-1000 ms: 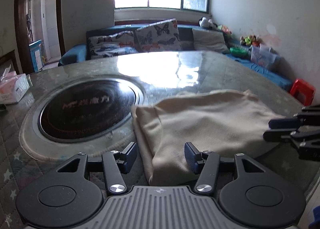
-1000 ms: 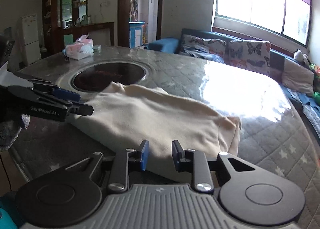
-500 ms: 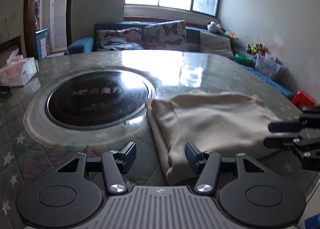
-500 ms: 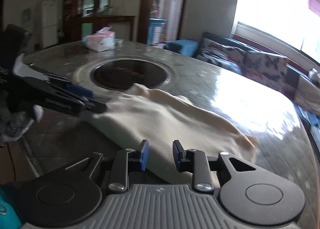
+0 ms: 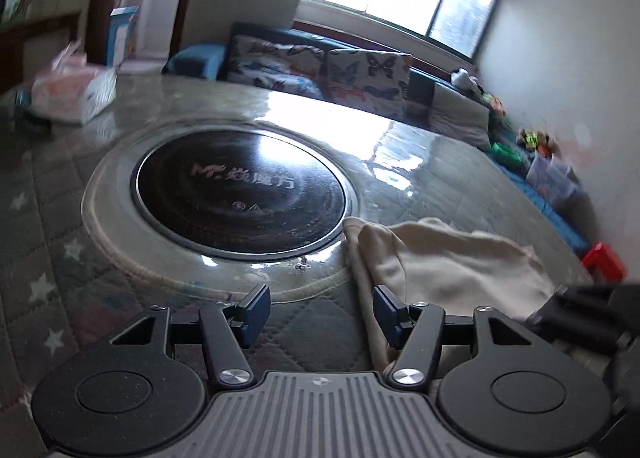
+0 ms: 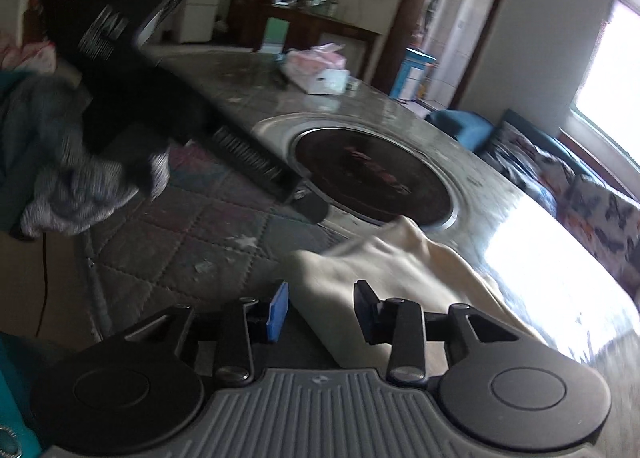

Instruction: Fold clothes

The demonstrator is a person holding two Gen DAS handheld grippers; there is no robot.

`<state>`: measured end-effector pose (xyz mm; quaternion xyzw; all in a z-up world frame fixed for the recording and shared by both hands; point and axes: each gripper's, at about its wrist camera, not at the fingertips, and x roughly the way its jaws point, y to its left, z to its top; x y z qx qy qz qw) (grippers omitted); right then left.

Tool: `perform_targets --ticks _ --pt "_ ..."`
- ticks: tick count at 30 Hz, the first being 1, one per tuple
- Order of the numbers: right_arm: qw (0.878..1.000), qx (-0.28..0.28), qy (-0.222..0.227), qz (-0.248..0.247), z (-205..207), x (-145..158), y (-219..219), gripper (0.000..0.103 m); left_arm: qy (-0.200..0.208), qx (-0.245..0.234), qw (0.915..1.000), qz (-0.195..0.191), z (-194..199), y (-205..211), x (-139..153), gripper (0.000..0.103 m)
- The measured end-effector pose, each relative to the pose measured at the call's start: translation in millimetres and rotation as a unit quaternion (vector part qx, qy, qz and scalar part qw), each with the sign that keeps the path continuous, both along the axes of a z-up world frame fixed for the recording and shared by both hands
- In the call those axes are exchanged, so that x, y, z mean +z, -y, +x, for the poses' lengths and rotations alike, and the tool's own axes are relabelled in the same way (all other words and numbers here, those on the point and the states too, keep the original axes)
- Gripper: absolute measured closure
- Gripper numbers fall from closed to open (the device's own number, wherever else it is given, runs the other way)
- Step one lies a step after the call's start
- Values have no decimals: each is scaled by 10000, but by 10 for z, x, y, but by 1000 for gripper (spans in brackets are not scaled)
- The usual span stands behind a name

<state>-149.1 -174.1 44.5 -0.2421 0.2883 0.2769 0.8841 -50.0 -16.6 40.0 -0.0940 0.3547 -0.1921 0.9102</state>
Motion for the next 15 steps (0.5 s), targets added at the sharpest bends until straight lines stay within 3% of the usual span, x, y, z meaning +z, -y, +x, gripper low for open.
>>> perform_targets --ticks 7,9,11,15 --pt "9991 145 58 -402 75 -167 -224 68 -371 -63 9984 -431 56 28 -3 42" --pt "9992 113 22 -383 89 -179 -223 76 -482 -62 9974 -541 73 54 -18 40" --pt "9997 35 -2 -228 104 -148 -188 88 -615 -32 9958 -682 97 74 -29 36" --pt "9990 -191 -137 372 139 -9 -23 93 -876 69 9912 -987 157 107 -47 35"
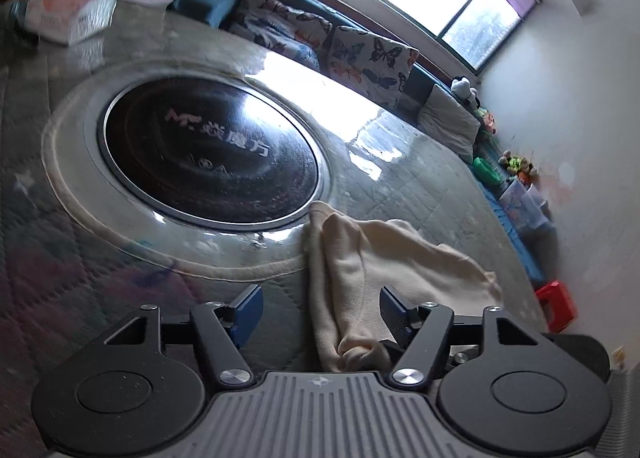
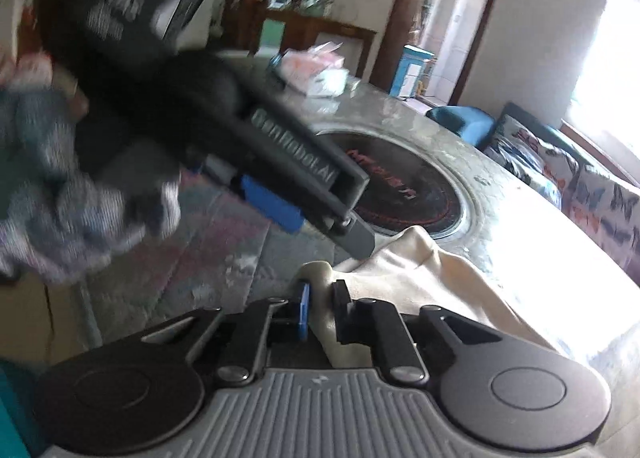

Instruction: Fold clothes

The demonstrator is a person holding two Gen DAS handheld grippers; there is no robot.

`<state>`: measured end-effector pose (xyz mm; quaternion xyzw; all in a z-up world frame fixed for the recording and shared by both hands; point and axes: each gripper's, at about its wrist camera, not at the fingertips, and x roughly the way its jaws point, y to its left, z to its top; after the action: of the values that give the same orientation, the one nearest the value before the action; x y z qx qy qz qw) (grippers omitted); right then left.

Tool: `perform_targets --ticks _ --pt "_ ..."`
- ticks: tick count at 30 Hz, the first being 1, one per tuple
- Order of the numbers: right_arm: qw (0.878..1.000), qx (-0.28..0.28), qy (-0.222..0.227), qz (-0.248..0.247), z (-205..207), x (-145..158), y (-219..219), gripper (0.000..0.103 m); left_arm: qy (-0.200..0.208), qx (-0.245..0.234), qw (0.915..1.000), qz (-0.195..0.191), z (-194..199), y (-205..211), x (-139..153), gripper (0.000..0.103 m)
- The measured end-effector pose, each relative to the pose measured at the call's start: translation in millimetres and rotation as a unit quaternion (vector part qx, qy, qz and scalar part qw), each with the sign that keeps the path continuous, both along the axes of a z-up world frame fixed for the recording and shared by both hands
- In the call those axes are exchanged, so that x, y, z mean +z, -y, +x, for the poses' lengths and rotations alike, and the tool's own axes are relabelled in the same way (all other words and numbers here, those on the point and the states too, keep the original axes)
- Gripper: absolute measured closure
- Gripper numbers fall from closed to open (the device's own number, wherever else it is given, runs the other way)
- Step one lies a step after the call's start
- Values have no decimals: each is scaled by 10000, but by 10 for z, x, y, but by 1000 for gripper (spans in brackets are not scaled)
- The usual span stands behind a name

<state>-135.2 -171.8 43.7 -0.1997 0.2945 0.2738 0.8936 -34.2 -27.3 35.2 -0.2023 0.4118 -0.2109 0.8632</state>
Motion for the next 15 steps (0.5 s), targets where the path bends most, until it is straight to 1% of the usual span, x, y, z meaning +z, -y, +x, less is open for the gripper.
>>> perform_targets --ticks 3,6,8,10,12,13,15 --pt "9990 -149 -97 418 0 88 120 94 -249 88 9994 -206 51 42 -21 35" --pt "9981 -186 -62 587 -27 133 189 94 -520 103 9977 -429 98 112 -59 35" --pt "9977 -173 -56 656 -33 151 218 94 -633 100 9967 -503 116 168 -86 37" --pt "9972 -160 -50 726 -39 169 246 94 -721 94 9959 -538 130 221 -112 48" --pt "9970 -124 -77 766 -56 160 269 94 -846 95 9949 -544 155 252 -147 75" --pt "9969 -112 -107 772 -59 147 284 94 -901 99 9943 -554 168 261 -167 79" --pt "9963 -126 -161 829 -72 129 333 92 -885 86 9947 -525 173 267 -174 82"
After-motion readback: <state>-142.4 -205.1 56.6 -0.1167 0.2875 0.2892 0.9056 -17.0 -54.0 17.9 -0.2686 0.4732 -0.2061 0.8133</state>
